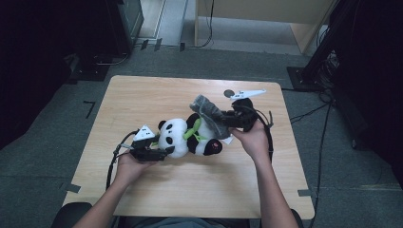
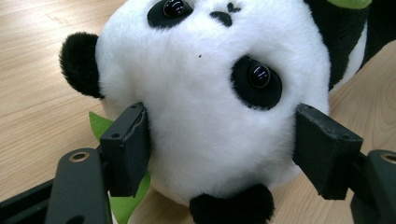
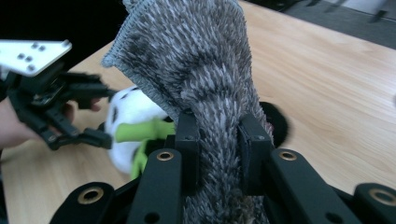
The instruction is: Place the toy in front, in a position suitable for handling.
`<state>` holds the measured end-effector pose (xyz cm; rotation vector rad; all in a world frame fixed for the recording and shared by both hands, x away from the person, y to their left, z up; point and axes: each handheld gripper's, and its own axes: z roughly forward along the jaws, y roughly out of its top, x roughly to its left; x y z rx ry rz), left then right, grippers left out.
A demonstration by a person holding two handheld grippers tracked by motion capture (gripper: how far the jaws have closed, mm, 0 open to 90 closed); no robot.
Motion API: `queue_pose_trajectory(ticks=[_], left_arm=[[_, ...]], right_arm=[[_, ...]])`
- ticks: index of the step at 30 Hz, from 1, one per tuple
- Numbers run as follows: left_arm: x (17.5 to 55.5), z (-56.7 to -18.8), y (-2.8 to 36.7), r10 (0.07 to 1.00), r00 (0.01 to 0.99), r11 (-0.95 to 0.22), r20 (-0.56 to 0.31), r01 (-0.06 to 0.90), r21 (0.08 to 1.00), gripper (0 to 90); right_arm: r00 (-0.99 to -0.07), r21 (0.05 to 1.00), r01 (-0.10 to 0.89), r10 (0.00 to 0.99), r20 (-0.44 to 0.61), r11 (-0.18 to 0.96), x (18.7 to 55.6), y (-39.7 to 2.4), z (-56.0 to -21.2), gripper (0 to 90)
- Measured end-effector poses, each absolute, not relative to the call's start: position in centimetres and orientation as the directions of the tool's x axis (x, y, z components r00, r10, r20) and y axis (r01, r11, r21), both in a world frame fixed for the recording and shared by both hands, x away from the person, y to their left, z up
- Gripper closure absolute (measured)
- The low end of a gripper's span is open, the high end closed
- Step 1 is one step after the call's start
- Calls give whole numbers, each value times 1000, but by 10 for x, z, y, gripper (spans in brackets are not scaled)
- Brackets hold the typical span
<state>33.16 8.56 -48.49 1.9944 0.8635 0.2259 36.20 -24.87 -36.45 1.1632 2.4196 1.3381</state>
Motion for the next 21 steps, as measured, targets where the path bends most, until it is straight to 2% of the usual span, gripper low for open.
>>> queue_pose_trajectory(ticks=[7, 12, 21], left_arm=[[331, -485, 86, 651, 741, -341, -164, 479, 809, 267], [332, -485, 86, 652, 740, -340, -166, 481, 808, 267], [332, -484, 85, 654, 738, -343, -165, 484, 805, 270]], right_arm=[[-716, 717, 582, 660, 228, 383, 371, -225, -389, 732], [-725, 714, 578, 650, 228, 395, 374, -220, -408, 667], [-705, 712, 599, 663, 252, 366, 375, -229, -413, 740]])
